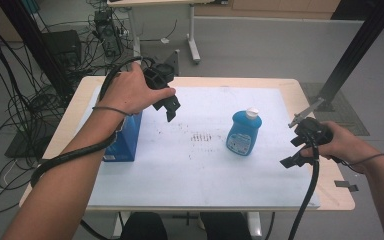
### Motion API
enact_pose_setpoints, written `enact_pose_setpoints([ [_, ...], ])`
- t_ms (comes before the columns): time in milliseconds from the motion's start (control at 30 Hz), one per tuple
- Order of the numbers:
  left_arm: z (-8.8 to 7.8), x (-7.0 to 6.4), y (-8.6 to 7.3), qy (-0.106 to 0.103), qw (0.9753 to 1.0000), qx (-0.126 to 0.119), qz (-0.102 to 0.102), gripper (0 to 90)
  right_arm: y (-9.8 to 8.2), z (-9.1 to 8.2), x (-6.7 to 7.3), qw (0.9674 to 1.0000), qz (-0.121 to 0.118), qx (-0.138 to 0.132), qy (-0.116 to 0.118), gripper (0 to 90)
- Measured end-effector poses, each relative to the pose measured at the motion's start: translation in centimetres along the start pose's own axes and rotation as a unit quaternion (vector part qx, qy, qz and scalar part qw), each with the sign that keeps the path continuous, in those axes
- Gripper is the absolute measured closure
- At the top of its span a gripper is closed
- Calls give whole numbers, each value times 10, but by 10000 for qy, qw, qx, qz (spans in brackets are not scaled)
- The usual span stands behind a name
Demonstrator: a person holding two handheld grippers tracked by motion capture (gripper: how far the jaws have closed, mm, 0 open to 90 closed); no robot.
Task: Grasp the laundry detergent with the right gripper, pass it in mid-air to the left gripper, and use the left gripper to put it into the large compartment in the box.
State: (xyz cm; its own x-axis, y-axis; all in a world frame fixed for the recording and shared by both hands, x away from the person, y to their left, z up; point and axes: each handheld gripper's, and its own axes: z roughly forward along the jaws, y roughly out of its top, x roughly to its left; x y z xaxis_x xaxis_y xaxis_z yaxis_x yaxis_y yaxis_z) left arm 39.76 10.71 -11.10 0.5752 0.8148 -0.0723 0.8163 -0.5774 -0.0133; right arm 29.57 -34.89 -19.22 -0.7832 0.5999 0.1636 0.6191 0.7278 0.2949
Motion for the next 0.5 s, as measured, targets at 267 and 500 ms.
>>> enact_pose_setpoints([
  [267,1,-2,1,22,10000,-16,-24,59,-5,3,-5,9999,62,-116,-42,66],
  [500,1,-2,3,27,10000,-8,-7,59,-13,8,-11,9996,115,-236,-66,65],
])
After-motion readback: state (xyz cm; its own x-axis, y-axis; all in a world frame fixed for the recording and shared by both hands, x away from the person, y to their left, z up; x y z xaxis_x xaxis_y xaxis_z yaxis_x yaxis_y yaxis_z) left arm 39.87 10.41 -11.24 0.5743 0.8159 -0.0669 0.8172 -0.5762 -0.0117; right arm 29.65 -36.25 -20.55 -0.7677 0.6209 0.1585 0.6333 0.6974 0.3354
